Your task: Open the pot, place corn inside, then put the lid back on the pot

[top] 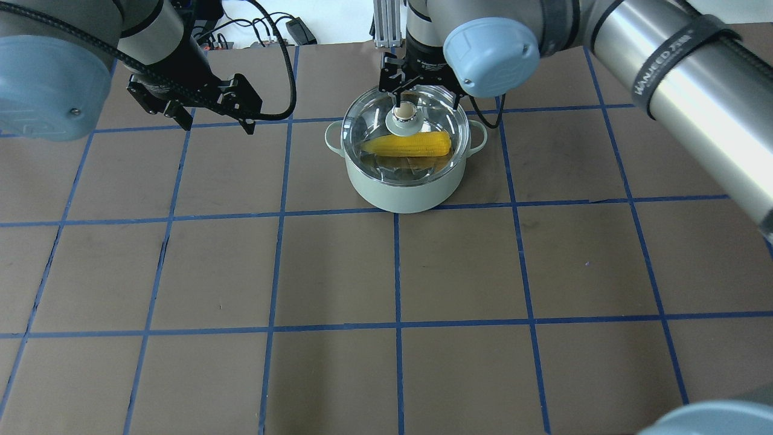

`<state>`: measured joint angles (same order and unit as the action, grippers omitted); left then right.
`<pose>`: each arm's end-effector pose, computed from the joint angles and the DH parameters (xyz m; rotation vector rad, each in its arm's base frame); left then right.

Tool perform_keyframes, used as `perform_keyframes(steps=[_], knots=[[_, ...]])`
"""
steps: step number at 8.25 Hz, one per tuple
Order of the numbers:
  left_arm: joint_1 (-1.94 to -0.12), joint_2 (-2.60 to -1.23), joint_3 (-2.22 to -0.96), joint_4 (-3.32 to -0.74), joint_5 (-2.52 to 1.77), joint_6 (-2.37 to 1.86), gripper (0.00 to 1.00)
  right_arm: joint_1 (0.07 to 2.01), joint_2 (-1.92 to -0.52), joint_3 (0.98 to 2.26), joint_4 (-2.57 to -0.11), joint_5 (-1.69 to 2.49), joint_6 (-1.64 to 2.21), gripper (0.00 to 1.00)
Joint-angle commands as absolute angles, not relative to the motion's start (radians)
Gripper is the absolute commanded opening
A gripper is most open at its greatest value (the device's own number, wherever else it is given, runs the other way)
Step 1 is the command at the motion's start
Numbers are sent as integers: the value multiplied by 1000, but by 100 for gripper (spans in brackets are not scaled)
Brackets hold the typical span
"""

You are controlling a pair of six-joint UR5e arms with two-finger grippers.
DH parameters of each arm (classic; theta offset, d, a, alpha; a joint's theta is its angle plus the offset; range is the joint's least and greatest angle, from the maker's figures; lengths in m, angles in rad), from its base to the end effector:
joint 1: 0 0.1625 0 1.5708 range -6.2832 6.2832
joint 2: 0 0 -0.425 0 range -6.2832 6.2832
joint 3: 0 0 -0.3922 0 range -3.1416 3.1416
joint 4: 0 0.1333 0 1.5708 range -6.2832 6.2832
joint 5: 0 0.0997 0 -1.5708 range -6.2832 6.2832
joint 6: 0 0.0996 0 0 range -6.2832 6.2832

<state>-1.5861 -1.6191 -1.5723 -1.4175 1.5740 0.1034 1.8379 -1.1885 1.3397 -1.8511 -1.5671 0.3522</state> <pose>-0.1409 -0.5196 0.4787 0.1854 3.1242 -0.1617 0.3026 -0.5994 0.4118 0.1312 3.0902 -0.1887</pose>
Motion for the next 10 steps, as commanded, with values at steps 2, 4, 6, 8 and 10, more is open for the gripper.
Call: perform_keyframes(steps=[2,4,6,8,10], knots=[[-1586,-1618,-1572,-1417,1575,104,100,1695,-1530,1567,-1707,-1571,143,100],[-1586,-1620,-1572,-1419,1575,104,100,1628,-1598,1577,-1545,-1568,42,100],[-1586,-1618,-1572,-1417,1575,104,100,1621,-1598,1574,-1574,-1578,37,100],[-1586,-1618,-1572,-1417,1574,104,100,1618,-1597,1575,-1641,-1572,46,100],[-1586,-1618,-1572,-1417,1574,107,100,1621,-1597,1575,-1638,-1569,43,100]])
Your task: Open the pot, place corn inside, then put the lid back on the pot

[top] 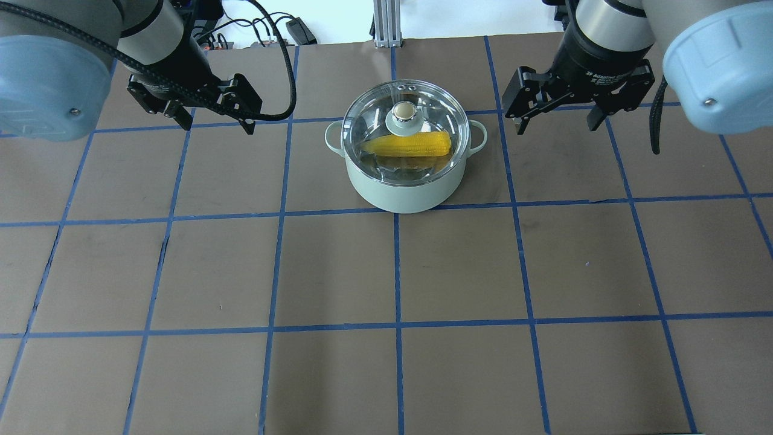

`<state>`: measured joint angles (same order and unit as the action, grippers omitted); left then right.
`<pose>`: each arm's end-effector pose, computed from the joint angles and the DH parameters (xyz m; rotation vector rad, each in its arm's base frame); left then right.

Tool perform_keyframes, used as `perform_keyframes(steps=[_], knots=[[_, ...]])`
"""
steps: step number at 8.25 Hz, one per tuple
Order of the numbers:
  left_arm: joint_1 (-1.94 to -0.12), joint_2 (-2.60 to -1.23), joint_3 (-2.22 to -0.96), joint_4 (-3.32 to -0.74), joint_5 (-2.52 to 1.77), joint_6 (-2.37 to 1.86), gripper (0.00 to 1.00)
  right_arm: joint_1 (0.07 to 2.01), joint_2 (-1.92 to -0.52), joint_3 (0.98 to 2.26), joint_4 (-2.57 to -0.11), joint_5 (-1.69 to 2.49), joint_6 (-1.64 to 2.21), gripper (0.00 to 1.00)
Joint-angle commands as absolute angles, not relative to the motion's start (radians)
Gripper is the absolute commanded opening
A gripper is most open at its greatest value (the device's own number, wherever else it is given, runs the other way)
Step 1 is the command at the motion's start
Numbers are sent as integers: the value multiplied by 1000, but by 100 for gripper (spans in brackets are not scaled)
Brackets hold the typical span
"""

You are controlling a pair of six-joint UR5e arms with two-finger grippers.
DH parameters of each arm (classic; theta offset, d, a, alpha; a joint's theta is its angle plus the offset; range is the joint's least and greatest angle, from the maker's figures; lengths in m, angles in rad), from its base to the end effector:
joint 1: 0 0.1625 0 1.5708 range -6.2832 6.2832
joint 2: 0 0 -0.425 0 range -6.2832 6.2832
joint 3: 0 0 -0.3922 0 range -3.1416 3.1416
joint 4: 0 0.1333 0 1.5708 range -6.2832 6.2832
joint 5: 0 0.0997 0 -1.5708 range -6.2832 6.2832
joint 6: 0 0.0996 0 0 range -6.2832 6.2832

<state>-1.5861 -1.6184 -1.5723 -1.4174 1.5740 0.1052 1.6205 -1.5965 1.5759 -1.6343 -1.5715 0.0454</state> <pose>-0.1409 -0.5194 0.4791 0.1882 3.1238 -0.1629 0.1574 -0.4817 0.5046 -0.0067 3.1355 -0.1318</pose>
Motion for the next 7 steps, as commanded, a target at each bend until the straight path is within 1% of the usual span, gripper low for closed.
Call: perform_keyframes(steps=[1,7], knots=[[-1586,-1617,-1572,-1417,1574,107,100,1621,-1597,1577,-1638,-1568,44,100],[-1586,-1617,-1572,-1417,1575,118,100,1618,-1595,1575,-1651,-1568,38,100]])
